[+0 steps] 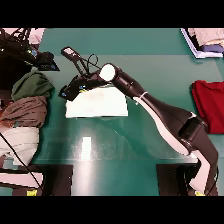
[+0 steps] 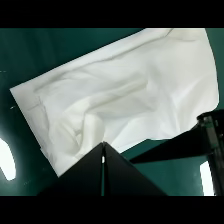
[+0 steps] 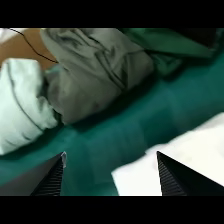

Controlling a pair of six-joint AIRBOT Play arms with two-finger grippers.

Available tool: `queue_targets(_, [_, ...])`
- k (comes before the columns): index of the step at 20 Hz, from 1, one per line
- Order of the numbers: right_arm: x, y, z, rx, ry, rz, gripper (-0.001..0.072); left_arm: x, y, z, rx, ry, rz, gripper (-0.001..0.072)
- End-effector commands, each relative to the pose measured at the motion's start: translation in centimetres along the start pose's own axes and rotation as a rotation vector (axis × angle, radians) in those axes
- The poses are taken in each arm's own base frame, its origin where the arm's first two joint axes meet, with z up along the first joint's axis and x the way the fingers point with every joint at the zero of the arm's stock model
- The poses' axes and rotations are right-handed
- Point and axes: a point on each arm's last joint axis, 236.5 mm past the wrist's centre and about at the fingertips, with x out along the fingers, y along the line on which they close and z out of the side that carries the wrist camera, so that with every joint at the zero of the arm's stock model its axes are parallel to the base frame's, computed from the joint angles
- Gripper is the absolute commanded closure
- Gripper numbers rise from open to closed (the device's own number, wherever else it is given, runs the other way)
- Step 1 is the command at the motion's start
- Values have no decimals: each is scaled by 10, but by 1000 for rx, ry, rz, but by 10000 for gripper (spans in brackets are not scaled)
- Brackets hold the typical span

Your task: Fold the shirts.

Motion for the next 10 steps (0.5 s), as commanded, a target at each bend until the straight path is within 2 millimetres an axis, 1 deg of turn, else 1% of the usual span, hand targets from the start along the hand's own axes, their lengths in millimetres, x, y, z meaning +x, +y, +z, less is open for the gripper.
queue_targets(1, [-48,-29,-21,-36,101,-126,54,-2,-2,-7,1,28,-9,685])
queue_targets(3, [-92,-54,-41,45,168,-156,58,2,-6,-11,-7,41,-36,684])
queue_targets(4, [-112,-66,-49,93,186,-173,89,8,-8,-16,-17,57,-58,646])
queue_targets(5, [-132,-78,-59,143,199,-194,97,16,-10,-22,-37,79,-82,371])
queue_targets(6, [-151,-90,-67,186,202,-219,97,26,-10,-29,-60,99,-107,222])
queue_targets(8, [-181,-110,-81,275,193,-266,97,54,-4,-47,-121,138,-138,217])
queue_targets(10, [-205,-121,-95,328,186,-301,97,86,2,-66,-143,166,-152,217])
